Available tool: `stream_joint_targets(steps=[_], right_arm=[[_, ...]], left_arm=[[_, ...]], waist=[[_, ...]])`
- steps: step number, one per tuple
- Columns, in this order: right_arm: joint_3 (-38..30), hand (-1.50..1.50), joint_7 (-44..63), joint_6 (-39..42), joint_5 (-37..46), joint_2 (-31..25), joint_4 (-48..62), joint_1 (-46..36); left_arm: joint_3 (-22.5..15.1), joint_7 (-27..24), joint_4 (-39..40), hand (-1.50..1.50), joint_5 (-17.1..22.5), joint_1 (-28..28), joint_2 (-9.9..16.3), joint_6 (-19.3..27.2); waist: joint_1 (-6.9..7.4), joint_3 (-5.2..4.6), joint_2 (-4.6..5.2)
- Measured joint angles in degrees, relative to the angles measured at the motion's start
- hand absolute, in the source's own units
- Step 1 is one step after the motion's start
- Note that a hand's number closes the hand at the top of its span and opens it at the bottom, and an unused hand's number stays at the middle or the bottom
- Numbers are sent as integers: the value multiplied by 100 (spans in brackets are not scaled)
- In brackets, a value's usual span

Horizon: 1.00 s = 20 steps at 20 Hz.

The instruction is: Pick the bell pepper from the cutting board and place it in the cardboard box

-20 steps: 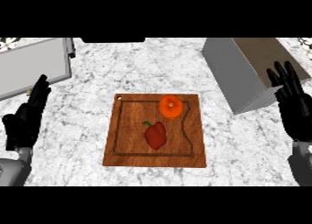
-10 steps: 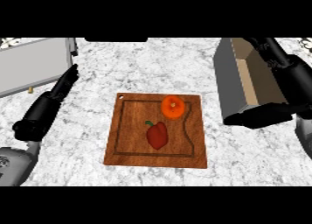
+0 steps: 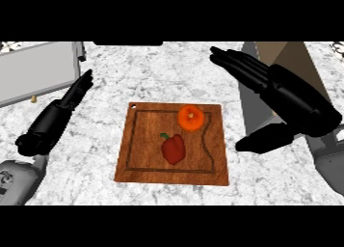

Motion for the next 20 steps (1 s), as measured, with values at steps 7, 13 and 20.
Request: stream_joint_targets(steps=[7, 13, 20], right_arm=[[1098, -150, 1424, 1204, 672, 81, -353, -764], [1860, -150, 2963, 2140, 938, 892, -520, -1301], [2119, -150, 4311, 2920, 1086, 1938, -333, -1465]], left_arm=[[25, -10, -13, 0, -60, 63, -52, -48], [67, -69, 32, 0, -146, 96, -115, -112], [223, 36, 44, 0, -227, 31, -208, -248]], waist=[[10, -7, -18], [-18, -4, -20], [-41, 2, -9]])
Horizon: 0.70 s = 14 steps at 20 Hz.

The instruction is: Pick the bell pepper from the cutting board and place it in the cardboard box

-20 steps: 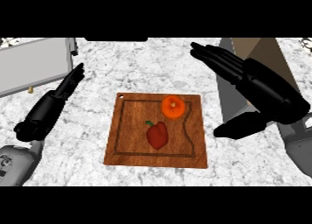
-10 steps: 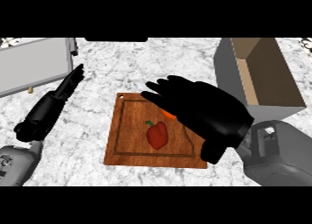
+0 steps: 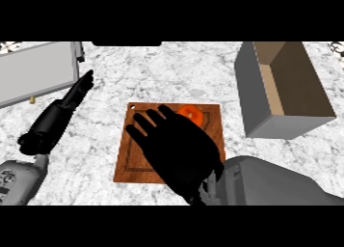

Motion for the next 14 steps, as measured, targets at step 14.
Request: stream_joint_targets(steps=[14], right_arm=[[309, -150, 293, 185, 1203, 1024, 670, 526]], left_arm=[[342, 28, -122, 0, -244, 110, -200, -284]], waist=[[6, 6, 15]])
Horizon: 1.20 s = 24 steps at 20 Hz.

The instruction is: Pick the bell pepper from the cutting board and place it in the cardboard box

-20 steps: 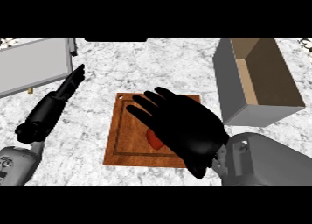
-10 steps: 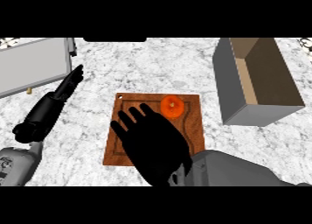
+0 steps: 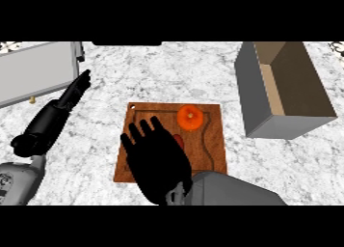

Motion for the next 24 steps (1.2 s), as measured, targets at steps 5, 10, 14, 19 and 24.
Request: stream_joint_targets(steps=[5, 10, 14, 19, 24], right_arm=[[1, -150, -167, 45, 590, 202, 230, 198], [-11, -150, -370, 49, 1017, 232, 521, 312], [-29, -150, -697, -91, 1439, 217, 749, 500], [-186, -150, -1205, -190, 1792, 291, 1034, 652], [-387, -150, -1673, -208, 2065, 278, 1196, 850]], left_arm=[[124, 57, -40, 0, -103, 20, -126, -142], [204, 192, -88, 0, -229, -41, -279, -188], [284, 107, -174, 0, -340, 123, -339, -283], [435, 41, -94, 0, -451, 136, -416, -433], [558, 52, -116, 0, -557, 135, -536, -521]], waist=[[-2, 0, 1], [0, 1, 1], [3, 1, 3], [-2, 1, 4], [-5, 1, 3]])
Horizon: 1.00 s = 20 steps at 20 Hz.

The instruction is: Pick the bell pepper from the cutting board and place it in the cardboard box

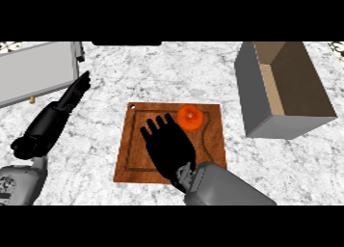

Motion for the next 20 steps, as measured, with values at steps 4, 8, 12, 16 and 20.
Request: stream_joint_targets(steps=[4, 8, 12, 16, 20], right_arm=[[16, -150, 15, -219, 246, 98, 357, -19], [-133, -150, -203, -249, 554, 75, 516, 50], [-149, -150, -358, -544, 609, 127, 912, 66], [-211, 150, -870, -735, 725, 61, 1244, 9], [-109, 150, -1417, -1116, 958, 80, 1400, -21]], left_arm=[[36, 44, -150, 0, -58, 99, -84, -69], [184, 46, -73, 0, -79, 52, -90, -218], [123, 190, -186, 0, -221, 34, -267, -183], [147, 202, -227, 0, -327, 80, -348, -192], [280, 59, -111, 0, -294, 79, -316, -302]], waist=[[16, 0, 0], [6, 0, 1], [17, 0, 1], [21, 1, 1], [17, -2, -7]])
